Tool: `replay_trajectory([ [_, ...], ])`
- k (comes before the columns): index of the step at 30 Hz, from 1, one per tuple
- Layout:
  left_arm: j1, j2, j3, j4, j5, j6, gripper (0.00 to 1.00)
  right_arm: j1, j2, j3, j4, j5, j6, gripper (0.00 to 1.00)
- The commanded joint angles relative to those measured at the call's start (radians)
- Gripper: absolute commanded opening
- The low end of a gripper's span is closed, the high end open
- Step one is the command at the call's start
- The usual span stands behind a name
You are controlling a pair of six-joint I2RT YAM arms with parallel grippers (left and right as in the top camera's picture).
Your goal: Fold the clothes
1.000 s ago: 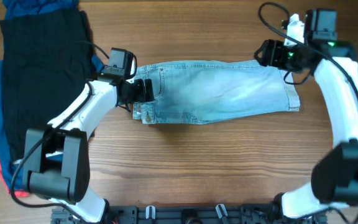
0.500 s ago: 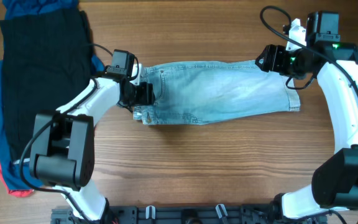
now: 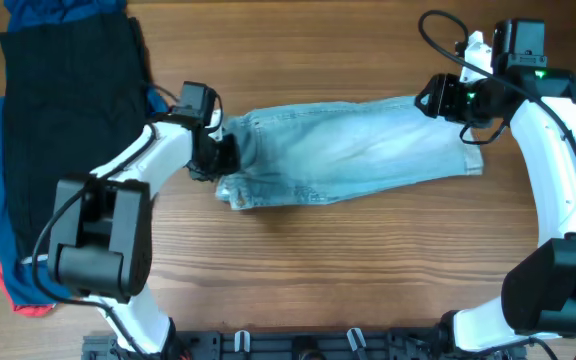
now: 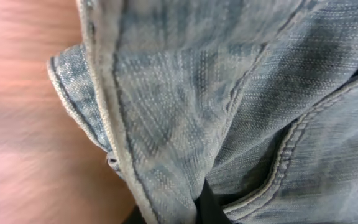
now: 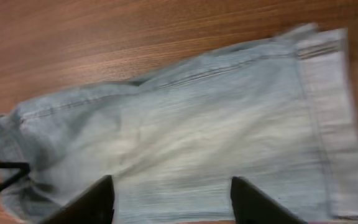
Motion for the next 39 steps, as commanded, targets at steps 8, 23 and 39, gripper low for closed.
replay_trajectory([
  [8, 0.137, -0.176, -0.024, -0.139, -0.115, 0.131, 0.04, 0.047, 0.096, -0.002, 0.054, -0.002, 0.004, 0.04],
  [23, 0.199, -0.235, 0.203, -0.302, -0.145, 0.202, 0.04, 0.074, 0.431, -0.002, 0.146, -0.029, 0.026, 0.04],
  [39, -0.043, -0.229, 0.323, -0.278, 0.06, 0.107, 0.04, 0.078, 0.466, -0.042, 0.179, -0.073, 0.051, 0.04],
])
